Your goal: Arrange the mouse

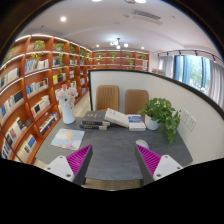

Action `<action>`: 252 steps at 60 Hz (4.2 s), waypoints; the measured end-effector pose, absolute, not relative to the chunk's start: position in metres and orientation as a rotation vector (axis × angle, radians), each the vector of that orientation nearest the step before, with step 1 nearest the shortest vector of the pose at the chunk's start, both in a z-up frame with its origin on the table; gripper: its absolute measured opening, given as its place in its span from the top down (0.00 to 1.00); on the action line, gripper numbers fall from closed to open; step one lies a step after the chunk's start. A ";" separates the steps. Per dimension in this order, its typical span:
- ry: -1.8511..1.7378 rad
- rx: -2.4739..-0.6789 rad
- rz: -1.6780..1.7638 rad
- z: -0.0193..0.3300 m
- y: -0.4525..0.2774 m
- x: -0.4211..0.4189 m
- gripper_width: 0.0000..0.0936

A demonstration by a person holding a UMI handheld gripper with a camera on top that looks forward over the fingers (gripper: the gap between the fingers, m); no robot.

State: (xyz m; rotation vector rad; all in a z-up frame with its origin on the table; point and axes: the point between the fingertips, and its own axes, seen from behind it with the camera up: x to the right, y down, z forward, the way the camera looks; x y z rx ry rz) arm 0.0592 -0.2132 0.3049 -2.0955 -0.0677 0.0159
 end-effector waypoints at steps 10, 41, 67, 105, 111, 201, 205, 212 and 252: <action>-0.064 -2.090 0.036 0.295 -0.205 0.039 0.08; 0.026 -2.289 -0.091 0.079 -0.167 0.189 0.09; 0.010 -2.394 -0.077 0.001 -0.012 0.251 0.10; 0.151 -2.382 -0.043 -0.011 0.089 0.267 0.53; 0.157 -2.370 -0.054 -0.011 0.090 0.267 0.59; -0.091 -2.361 0.052 -0.013 0.096 -0.327 0.51; -0.096 -2.372 0.049 -0.014 0.094 -0.326 0.45; -0.090 -2.409 -0.036 -0.003 0.087 -0.311 0.09; -0.024 -2.167 0.018 0.230 -0.010 -0.152 0.09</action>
